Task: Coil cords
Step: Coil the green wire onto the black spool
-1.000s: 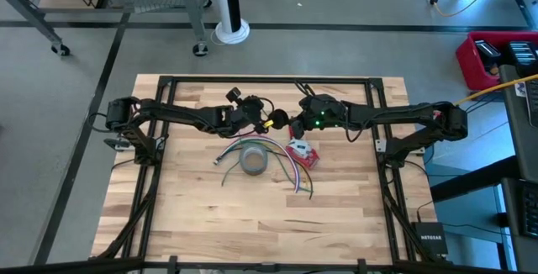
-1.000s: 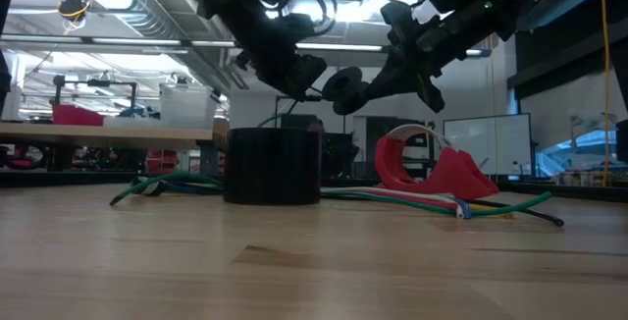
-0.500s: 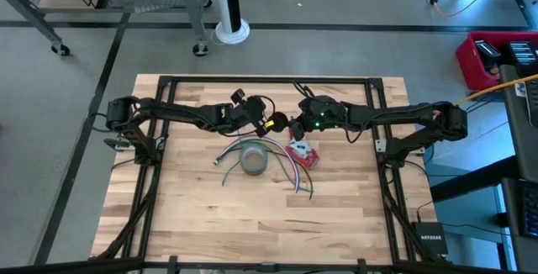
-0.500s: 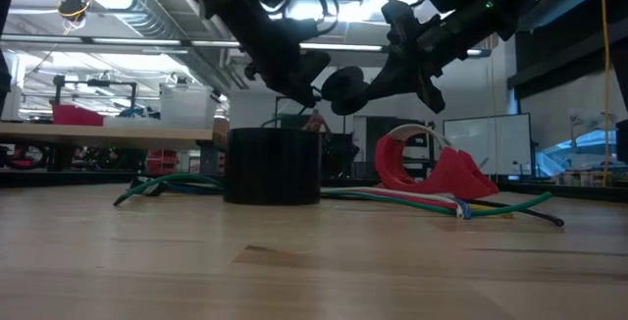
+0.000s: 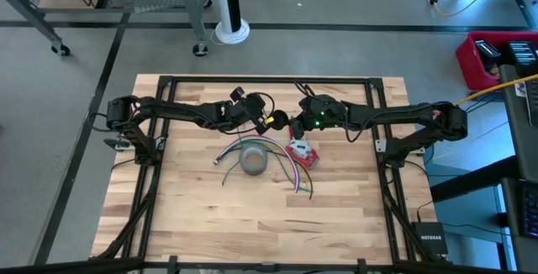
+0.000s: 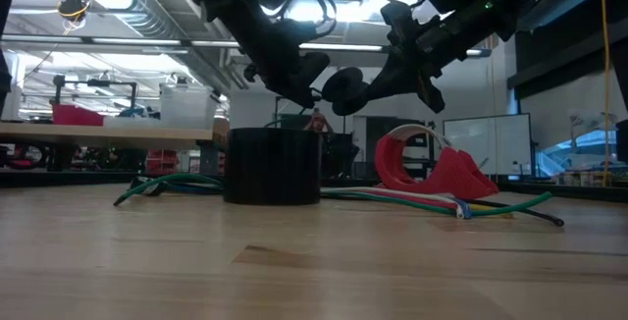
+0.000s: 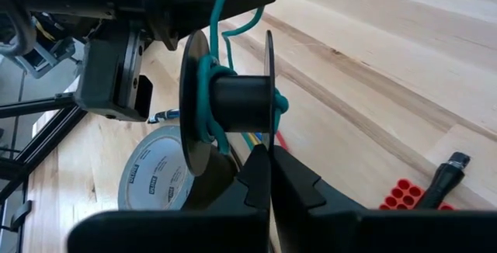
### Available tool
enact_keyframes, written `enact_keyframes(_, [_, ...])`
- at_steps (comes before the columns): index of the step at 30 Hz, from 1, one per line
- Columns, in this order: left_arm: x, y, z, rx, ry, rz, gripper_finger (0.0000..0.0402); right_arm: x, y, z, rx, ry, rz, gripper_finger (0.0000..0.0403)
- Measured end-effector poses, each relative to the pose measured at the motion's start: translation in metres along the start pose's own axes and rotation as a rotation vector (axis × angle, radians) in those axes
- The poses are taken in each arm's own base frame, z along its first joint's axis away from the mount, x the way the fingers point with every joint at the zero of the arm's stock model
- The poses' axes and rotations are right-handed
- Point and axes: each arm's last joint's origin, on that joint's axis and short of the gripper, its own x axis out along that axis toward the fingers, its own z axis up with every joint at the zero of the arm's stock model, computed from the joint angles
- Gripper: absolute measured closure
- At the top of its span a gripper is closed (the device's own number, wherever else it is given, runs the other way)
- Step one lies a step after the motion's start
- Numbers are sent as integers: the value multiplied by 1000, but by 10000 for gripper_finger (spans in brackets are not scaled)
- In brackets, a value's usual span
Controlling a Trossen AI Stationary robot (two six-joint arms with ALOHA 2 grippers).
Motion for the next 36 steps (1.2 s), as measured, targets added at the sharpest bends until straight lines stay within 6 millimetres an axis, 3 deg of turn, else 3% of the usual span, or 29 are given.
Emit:
enact_keyframes(28, [1, 1, 0, 32, 3, 3, 372, 0, 0, 0, -1, -3, 3, 400])
enact_keyframes(36, [1, 2, -6, -6, 65, -17, 310, 0, 0, 0, -4, -3, 2, 400])
